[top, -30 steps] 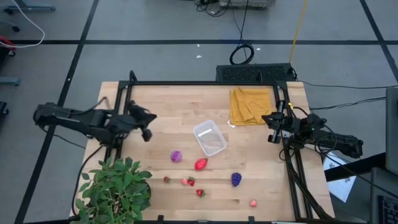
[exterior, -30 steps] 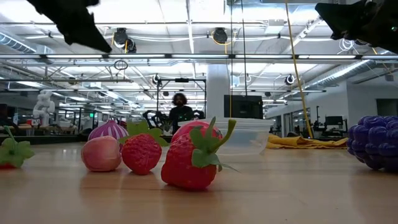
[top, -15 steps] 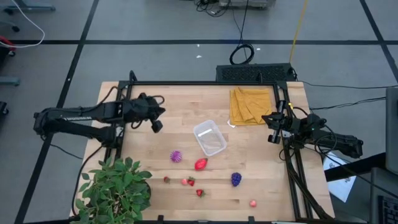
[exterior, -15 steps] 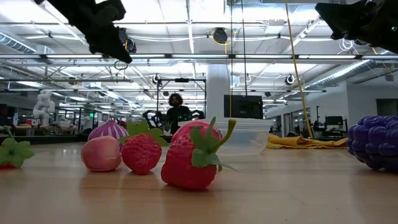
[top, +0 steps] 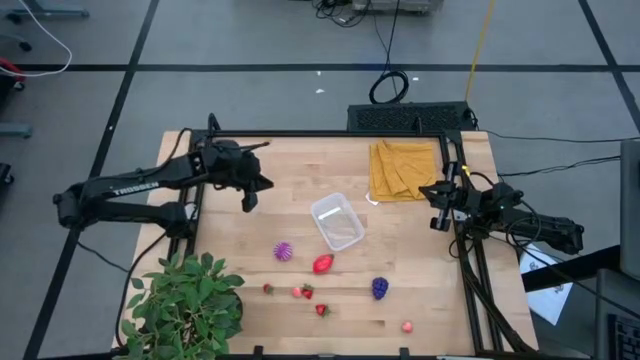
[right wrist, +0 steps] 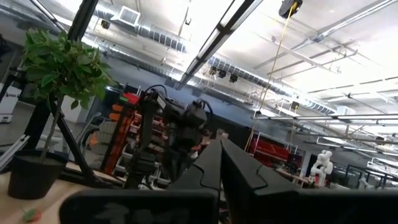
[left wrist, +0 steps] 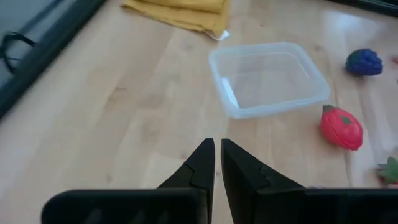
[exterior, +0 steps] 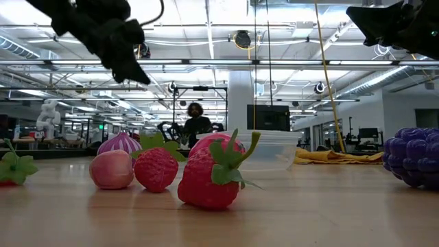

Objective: Pick and placing Produce into tupperware
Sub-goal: Put the violet onion into the transparent container

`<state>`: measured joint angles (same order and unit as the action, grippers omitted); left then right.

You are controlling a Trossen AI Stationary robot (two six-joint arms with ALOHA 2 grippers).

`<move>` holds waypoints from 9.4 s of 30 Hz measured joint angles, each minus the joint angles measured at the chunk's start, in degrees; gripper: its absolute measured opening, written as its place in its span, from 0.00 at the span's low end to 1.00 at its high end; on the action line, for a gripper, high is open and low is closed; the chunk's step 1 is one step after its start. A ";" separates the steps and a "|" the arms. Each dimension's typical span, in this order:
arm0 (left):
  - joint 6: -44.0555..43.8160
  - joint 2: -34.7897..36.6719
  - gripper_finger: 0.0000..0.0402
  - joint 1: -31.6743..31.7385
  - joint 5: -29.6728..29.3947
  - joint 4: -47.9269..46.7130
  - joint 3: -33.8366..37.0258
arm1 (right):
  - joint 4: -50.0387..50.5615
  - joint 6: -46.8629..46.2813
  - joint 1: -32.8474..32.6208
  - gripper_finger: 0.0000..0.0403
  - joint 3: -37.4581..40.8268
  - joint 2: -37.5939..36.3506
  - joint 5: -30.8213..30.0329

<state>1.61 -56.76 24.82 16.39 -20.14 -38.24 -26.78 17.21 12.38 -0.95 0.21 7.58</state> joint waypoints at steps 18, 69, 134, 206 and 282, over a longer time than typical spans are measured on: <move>-3.20 -5.65 0.08 2.69 18.90 19.31 13.74 | 0.92 0.14 0.00 0.00 0.00 0.02 0.01; -1.00 -14.00 0.51 -10.05 14.82 41.00 22.32 | 0.91 -3.19 0.00 0.00 0.00 0.09 0.01; 1.07 -30.38 0.78 -20.46 5.55 57.68 22.32 | 0.01 -6.29 -0.03 0.00 0.00 0.07 0.00; -0.41 -44.28 0.78 -25.07 -3.65 73.40 17.00 | -1.71 -8.98 -0.07 0.00 0.00 0.17 0.15; -12.35 -44.28 0.78 -31.53 -20.98 65.19 10.60 | -1.71 -10.71 -0.05 0.00 0.00 0.20 0.21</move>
<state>-10.74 -101.03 -6.71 -4.59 45.05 -27.64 -28.49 6.50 12.34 -0.95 0.40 7.79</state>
